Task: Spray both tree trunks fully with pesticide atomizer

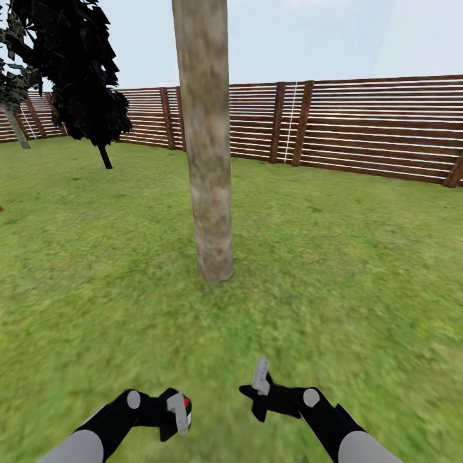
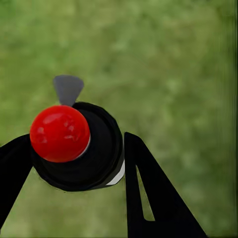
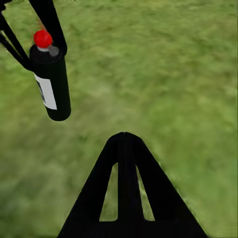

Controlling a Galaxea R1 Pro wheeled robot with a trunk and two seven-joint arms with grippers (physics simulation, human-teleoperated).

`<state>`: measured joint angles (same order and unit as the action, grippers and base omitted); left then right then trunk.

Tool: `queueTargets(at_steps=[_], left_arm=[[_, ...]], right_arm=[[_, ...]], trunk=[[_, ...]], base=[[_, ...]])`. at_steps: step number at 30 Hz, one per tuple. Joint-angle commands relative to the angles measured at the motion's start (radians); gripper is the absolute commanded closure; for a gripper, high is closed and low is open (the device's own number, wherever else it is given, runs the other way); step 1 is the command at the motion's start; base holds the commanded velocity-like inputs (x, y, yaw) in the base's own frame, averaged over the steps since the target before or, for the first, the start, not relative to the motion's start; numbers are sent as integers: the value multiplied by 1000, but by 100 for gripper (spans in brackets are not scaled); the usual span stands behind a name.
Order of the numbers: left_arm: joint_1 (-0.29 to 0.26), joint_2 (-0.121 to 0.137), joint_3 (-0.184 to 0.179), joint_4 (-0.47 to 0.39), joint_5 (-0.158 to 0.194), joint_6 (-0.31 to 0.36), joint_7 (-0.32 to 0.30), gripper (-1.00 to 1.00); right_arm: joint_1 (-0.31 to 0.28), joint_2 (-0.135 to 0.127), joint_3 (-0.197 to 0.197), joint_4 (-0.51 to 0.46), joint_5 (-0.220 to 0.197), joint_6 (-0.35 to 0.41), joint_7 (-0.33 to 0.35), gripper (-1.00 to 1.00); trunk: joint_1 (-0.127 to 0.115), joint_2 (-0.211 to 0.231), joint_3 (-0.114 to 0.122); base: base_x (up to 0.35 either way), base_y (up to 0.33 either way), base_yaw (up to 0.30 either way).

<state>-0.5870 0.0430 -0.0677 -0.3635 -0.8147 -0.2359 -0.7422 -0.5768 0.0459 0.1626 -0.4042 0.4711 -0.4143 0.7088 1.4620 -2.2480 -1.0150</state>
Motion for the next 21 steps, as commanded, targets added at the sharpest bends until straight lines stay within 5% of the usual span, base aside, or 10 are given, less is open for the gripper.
queueTargets(at_steps=[1, 8, 12, 21], left_arm=[[0, -8, 0, 0, -17, 1, 1, 100], [-3, -76, -8, -7, -54, 24, 1, 100], [-9, -94, -8, -30, -97, 46, 1, 100], [-10, -129, -9, -49, -103, 55, 0, 100]], right_arm=[[0, 0, 0, -1, 0, 0, 31, 100], [0, 2, 0, -4, 0, 0, 72, 100], [0, 13, 0, -4, 0, 0, 72, 100], [0, 23, 0, -4, 0, 0, 73, 100]], trunk=[[0, 0, 0], [0, 0, 0], [0, 0, 0], [0, 0, 0]], base=[[0, 0, 0], [0, 0, 0], [0, 0, 0], [0, 0, 0]])
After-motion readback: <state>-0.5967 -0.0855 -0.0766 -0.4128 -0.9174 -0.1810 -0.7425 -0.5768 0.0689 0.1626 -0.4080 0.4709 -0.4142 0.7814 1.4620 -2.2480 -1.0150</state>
